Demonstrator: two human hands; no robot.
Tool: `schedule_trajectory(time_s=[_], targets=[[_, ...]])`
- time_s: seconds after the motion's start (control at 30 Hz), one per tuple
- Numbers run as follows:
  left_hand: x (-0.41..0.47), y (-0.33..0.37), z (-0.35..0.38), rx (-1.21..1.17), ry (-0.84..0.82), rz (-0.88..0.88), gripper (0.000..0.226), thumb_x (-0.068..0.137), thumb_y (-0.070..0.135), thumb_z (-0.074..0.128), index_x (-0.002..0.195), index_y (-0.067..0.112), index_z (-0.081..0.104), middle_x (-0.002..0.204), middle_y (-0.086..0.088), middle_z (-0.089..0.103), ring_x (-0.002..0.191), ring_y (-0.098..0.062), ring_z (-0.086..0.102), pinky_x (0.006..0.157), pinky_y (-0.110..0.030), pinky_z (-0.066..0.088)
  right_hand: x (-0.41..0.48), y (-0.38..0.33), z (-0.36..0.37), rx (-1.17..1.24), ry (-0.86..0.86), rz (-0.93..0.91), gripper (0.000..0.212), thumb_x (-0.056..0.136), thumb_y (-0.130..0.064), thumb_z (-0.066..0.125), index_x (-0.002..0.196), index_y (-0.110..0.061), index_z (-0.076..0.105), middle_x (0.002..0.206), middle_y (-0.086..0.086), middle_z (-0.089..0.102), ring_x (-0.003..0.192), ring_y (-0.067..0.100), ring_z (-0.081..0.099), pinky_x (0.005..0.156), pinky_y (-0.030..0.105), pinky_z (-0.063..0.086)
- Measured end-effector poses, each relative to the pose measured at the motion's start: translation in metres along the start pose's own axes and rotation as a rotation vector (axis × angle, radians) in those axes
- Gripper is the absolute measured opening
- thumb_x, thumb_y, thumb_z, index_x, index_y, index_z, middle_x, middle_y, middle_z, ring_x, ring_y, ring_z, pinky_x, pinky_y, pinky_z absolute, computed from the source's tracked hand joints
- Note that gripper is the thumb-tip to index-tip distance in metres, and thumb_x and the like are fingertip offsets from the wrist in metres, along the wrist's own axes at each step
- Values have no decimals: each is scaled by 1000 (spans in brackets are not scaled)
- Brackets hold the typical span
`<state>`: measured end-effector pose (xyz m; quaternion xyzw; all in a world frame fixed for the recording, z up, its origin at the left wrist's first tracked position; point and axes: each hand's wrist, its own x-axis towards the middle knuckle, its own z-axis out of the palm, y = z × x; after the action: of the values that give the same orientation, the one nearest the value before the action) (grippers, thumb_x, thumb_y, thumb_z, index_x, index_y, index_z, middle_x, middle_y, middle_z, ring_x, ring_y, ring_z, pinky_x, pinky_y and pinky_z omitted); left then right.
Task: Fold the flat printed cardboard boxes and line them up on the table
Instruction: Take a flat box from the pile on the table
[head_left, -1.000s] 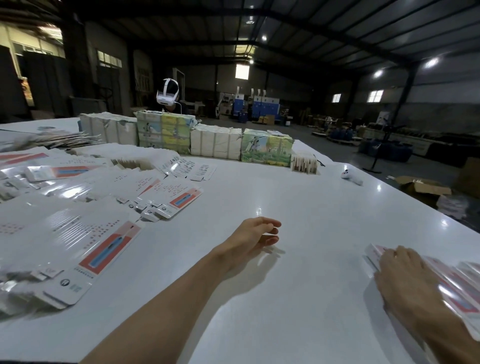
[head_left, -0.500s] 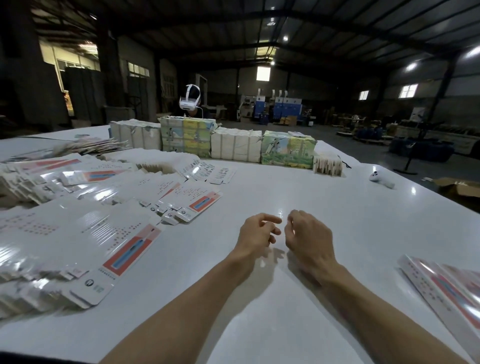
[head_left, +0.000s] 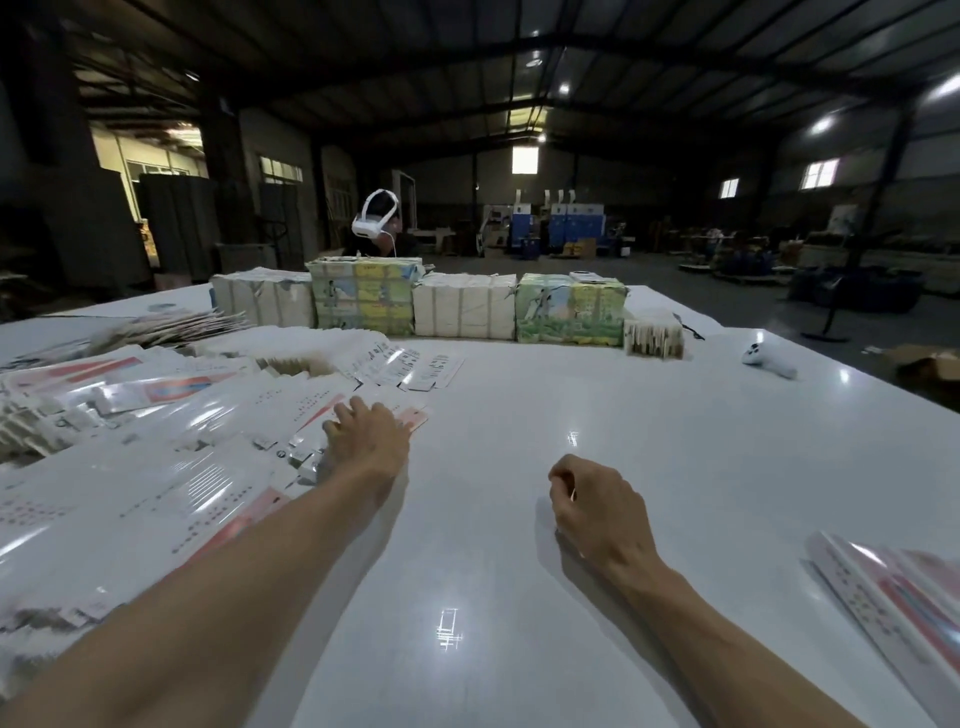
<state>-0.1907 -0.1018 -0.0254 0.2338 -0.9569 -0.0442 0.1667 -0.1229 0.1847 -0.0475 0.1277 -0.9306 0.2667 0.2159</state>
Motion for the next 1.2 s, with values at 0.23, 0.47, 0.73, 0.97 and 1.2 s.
schedule_trajectory(time_s=[0.23,0.47,0.73,0.97,1.2], targets=[[20,-16,-10,90,-150,-58,87,88,68,68,144,7,42,149,-24,43,136,-40,42,111,-48,34,4,3,4,27,12,-28,20,102,-20,49,105,-20,69,94,-6,74,85,18,67,76,35,53],[22,-19,-26,-374,-187,-83,69,94,49,73,140,6,44,128,-18,66,111,-38,66,90,-44,56,2,0,1,52,-30,-53,23,102,-17,50,114,-17,70,104,-6,75,93,18,69,85,37,56],[-55,26,-49,-1014,-657,65,31,103,32,62,118,4,63,104,-16,77,87,-27,76,77,-40,60,5,6,1,232,64,15,20,103,-17,52,109,-19,71,93,-9,71,84,12,69,73,30,51],[-128,65,-51,-1474,-1154,65,27,99,21,56,123,11,61,93,-15,75,88,-28,76,79,-39,62,9,6,-9,640,128,76,15,108,-22,56,114,-11,64,91,-3,73,74,14,75,69,25,63],[-153,66,-24,-1679,-1217,9,39,98,20,53,137,16,53,92,-13,75,79,-26,75,67,-39,63,0,12,-8,720,129,189,17,111,-16,46,124,-15,57,94,2,71,76,10,76,61,20,59]])
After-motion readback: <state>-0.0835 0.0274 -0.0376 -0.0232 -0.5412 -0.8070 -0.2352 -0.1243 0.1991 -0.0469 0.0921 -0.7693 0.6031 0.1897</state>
